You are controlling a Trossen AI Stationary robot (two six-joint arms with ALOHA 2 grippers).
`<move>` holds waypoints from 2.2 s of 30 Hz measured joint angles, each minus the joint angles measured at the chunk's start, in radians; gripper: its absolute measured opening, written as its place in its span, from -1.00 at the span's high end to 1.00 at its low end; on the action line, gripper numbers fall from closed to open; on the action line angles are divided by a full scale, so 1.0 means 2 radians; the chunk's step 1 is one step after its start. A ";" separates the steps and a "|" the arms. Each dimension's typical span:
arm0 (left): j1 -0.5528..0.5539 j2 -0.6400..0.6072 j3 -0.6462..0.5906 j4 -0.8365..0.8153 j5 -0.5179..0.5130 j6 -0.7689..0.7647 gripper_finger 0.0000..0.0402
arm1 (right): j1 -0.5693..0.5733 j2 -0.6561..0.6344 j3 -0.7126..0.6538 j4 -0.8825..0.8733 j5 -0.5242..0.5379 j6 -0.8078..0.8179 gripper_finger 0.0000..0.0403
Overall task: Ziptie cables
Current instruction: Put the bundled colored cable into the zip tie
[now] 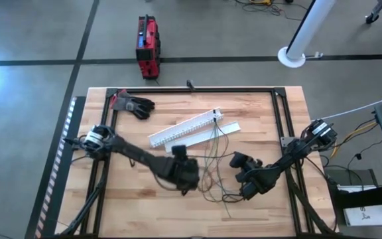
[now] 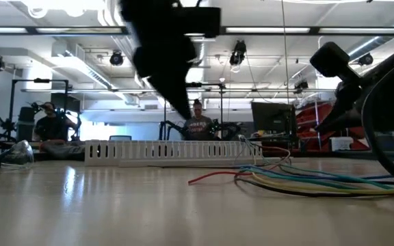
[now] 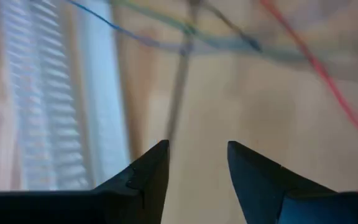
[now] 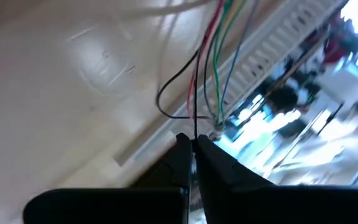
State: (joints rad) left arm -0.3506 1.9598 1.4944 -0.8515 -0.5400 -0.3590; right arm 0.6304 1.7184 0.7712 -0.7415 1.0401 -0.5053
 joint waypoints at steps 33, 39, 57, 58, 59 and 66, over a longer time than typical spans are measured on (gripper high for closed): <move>-0.001 0.001 -0.093 0.145 -0.078 0.085 -0.07 | -0.001 -0.001 0.001 0.010 0.026 -0.188 1.00; 0.034 0.002 -0.099 0.442 0.038 0.184 -0.13 | -0.001 -0.001 0.001 0.012 0.044 -0.208 1.00; 0.139 0.077 -0.099 0.627 0.222 0.151 0.00 | 0.000 -0.001 0.001 0.026 0.043 -0.192 1.00; 0.139 0.079 -0.099 0.636 0.218 0.151 0.01 | 0.000 -0.001 0.001 0.026 0.043 -0.192 1.00; 0.139 0.082 -0.099 0.645 0.214 0.151 0.02 | 0.000 -0.001 0.001 0.027 0.043 -0.192 1.00; 0.139 0.125 -0.096 0.670 0.180 0.138 0.08 | 0.000 -0.001 0.001 0.034 0.042 -0.193 1.00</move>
State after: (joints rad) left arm -0.0736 2.2099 1.3020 0.4880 -0.1796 -0.0824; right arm 0.6300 1.7157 0.7731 -0.6725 1.1240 -0.8909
